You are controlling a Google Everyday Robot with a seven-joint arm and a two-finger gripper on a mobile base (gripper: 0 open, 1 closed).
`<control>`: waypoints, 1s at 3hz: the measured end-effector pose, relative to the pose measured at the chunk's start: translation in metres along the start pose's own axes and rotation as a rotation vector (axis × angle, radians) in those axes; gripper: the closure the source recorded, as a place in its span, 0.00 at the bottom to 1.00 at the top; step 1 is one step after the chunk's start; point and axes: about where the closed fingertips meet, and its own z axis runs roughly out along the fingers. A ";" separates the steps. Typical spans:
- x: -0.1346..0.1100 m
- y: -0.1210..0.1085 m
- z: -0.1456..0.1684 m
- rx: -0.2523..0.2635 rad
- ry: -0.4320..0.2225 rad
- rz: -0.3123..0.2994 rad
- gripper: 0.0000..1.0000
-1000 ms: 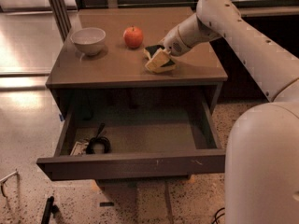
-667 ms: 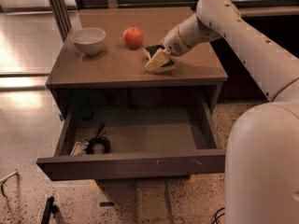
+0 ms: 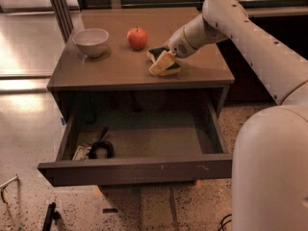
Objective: Pick sponge from top drawer and place on counter
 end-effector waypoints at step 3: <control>-0.007 0.001 -0.001 0.009 -0.013 -0.014 0.00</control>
Offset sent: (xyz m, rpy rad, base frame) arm 0.0000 0.0000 0.0000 0.0000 0.0000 0.0000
